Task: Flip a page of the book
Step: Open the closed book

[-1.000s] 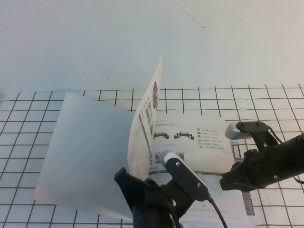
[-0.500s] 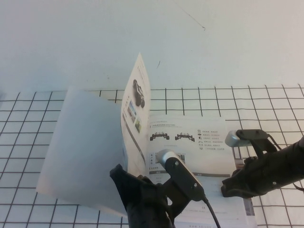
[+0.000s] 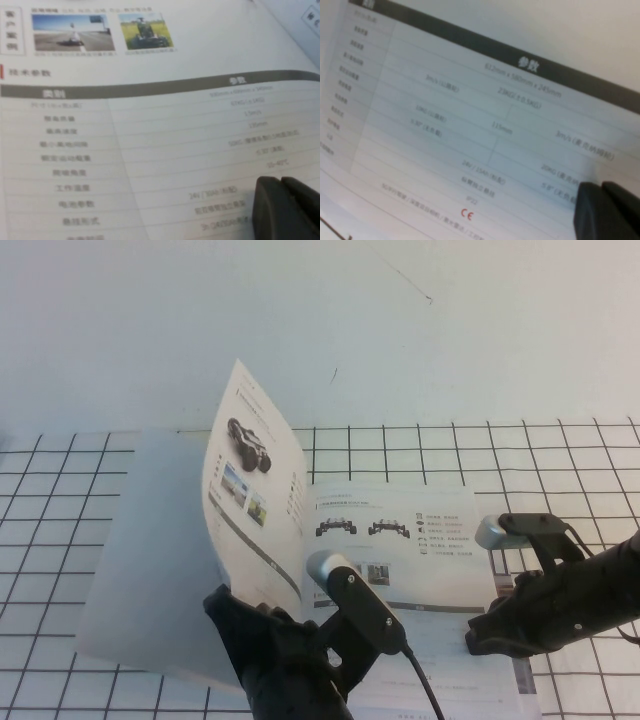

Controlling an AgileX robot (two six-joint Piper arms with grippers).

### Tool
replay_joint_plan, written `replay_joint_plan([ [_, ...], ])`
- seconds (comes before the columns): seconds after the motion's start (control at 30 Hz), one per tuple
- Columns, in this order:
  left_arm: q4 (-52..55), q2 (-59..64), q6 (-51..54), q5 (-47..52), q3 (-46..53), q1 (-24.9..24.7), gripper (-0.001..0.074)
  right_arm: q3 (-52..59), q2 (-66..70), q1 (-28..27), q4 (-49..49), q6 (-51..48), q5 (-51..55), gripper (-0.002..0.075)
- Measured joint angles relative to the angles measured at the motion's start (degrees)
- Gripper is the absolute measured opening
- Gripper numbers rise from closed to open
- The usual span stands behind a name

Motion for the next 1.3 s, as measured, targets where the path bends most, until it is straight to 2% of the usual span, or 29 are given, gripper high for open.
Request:
replay_joint_plan([
  [0.17,0.0,0.0,2.2,1.5,0.0,1.0,-0.0002,0.0,0.0,0.0,0.0,0.0,0.0,0.0003],
  [0.37,-0.7,-3.6,7.6,-5.2,0.0,8.1,-0.0002,0.0,0.0,0.0,0.1,0.0,0.1,0.0003],
  [0.57,-8.7,-9.1,17.2,-19.8,0.0,21.5,-0.0002,0.0,0.0,0.0,0.1,-0.1,0.2,0.0003],
  [0.8,-31.5,-9.5,38.6,-30.7,0.0,38.6,-0.0002,0.0,0.0,0.0,0.3,-0.5,0.2,0.0003],
  [0.93,-43.5,-9.5,49.7,-34.6,0.0,45.4,-0.0002,0.1,0.0,0.0,0.4,-0.5,0.2,0.0003],
  [1.1,-55.5,-8.8,61.2,-36.3,0.1,50.0,-0.0002,0.1,0.0,0.0,0.6,-0.7,0.2,0.0003],
  [1.3,-60.6,-3.4,67.6,-38.4,1.9,50.9,-0.0002,0.1,0.0,0.0,1.0,-1.4,0.2,0.0003],
])
